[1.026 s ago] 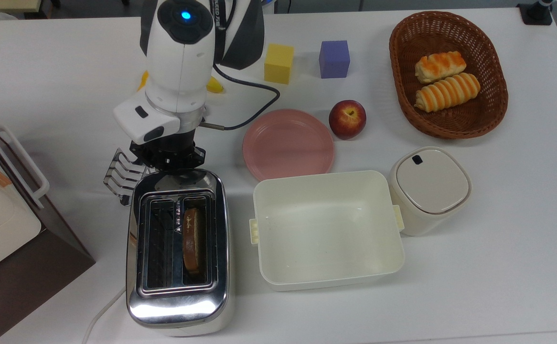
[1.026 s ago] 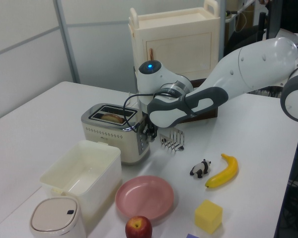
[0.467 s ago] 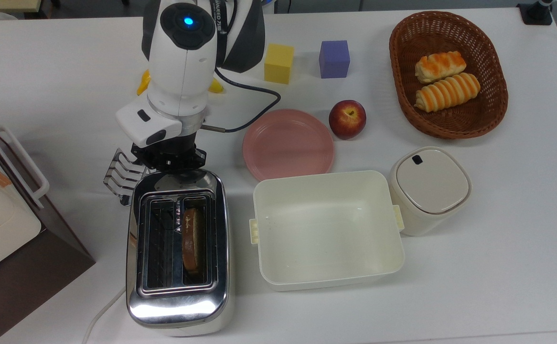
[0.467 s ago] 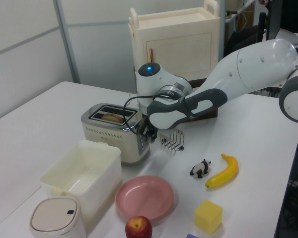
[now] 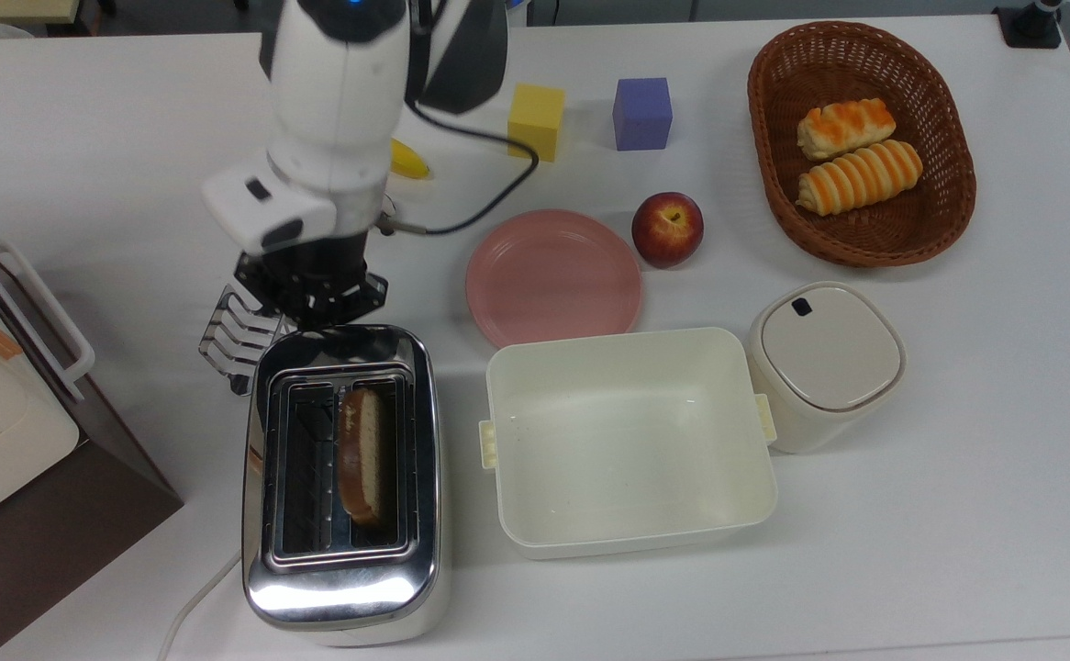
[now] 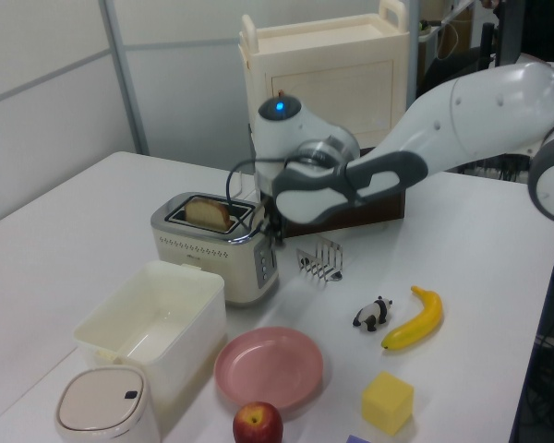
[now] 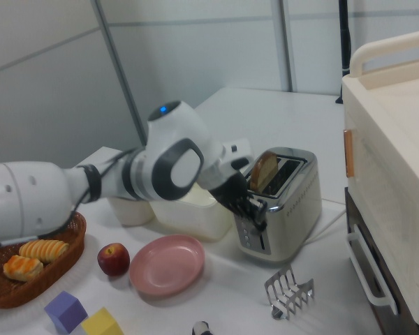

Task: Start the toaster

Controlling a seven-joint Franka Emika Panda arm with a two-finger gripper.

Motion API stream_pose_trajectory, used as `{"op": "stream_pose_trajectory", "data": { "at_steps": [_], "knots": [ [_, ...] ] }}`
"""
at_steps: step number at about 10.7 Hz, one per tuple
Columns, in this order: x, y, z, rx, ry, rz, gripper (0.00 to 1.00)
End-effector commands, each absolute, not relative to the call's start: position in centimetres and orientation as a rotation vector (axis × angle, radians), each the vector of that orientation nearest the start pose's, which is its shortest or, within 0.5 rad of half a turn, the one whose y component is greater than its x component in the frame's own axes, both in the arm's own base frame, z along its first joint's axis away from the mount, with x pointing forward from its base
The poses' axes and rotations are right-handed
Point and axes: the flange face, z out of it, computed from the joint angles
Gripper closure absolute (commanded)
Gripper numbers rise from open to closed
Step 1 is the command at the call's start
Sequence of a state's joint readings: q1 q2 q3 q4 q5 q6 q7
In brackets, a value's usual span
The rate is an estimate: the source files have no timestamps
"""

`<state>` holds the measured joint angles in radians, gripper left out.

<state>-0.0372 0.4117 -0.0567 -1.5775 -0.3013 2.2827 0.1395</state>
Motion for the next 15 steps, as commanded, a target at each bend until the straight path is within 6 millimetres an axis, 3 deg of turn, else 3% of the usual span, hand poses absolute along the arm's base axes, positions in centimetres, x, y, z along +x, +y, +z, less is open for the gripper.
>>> {"op": "stream_pose_trajectory", "data": {
  "at_steps": [1,4,5,6,7,9,15],
  "knots": [
    [66.6,-5.9,51.1,-3.329,0.197,-0.458,1.00],
    [62.7,-3.7,58.5,-3.280,0.232,-0.343,1.00],
    [61.5,-2.6,60.2,-3.260,0.229,-0.327,0.95],
    [60.3,-2.4,61.5,-3.259,0.237,-0.294,0.31],
    [59.2,-2.2,62.7,-3.261,0.235,-0.279,0.00],
    [57.3,-2.3,64.9,-3.251,0.259,-0.283,0.00],
    [56.3,-1.2,66.3,-3.141,0.276,-0.208,0.00]
  ]
}}
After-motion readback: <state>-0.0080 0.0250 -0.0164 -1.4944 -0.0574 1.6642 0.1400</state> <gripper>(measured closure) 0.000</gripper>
